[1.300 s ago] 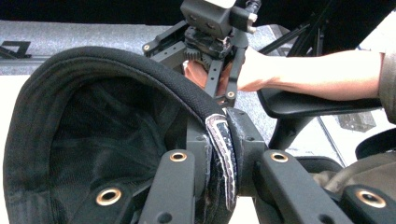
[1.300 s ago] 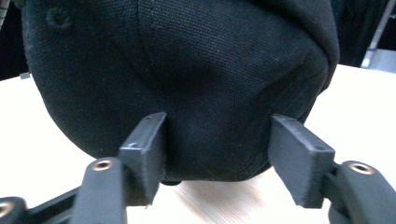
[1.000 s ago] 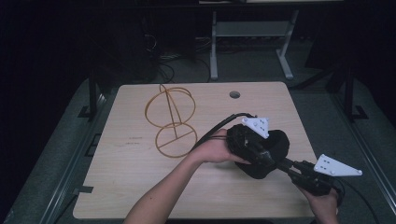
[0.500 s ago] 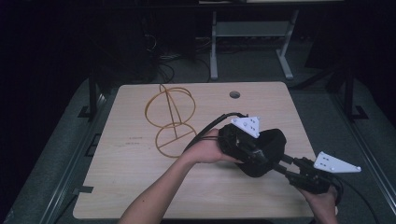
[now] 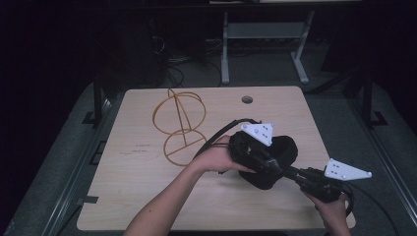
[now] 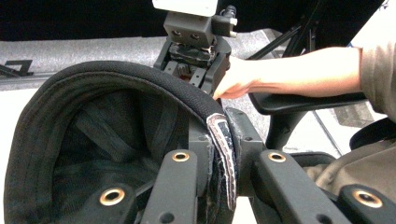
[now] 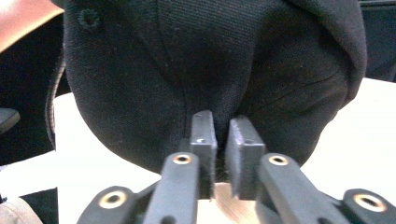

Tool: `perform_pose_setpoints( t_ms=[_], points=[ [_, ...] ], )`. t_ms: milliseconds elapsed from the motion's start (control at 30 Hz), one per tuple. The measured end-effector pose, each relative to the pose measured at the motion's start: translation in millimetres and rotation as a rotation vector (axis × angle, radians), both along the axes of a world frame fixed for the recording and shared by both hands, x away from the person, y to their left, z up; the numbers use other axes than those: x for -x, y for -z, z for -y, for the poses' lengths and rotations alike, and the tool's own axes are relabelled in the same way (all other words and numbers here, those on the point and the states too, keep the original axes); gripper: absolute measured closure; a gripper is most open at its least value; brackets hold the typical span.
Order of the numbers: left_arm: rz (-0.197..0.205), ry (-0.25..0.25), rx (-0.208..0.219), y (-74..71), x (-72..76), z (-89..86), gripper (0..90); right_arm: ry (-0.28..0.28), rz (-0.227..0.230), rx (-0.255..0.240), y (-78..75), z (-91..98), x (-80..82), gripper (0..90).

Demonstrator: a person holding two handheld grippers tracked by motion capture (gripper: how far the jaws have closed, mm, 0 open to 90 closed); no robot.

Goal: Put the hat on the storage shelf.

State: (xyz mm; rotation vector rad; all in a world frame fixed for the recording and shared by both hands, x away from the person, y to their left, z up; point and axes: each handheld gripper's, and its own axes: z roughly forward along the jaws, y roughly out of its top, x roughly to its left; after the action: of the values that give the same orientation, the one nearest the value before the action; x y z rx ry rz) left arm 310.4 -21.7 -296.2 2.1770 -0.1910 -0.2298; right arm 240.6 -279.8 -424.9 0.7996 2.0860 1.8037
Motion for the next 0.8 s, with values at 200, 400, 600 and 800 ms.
perform_pose_setpoints(
  t_ms=[200,400,600,800],
  points=[
    [0.002,-0.019,-0.001,-1.2,-2.2,-6.8,81.3,0.009,0.004,-0.017,-2.4,2.7,1.5,89.5],
    [0.006,-0.091,-0.016,3.5,-6.5,-19.7,72.4,0.056,0.002,0.007,-8.1,6.6,4.5,89.8],
    [0.021,-0.167,-0.029,10.6,-10.0,-37.4,62.9,0.063,0.006,0.041,-15.5,5.0,5.5,89.9],
    [0.049,-0.238,-0.030,12.6,-7.9,-57.2,49.7,0.080,-0.001,0.071,-23.8,5.6,3.7,89.9]
  ],
)
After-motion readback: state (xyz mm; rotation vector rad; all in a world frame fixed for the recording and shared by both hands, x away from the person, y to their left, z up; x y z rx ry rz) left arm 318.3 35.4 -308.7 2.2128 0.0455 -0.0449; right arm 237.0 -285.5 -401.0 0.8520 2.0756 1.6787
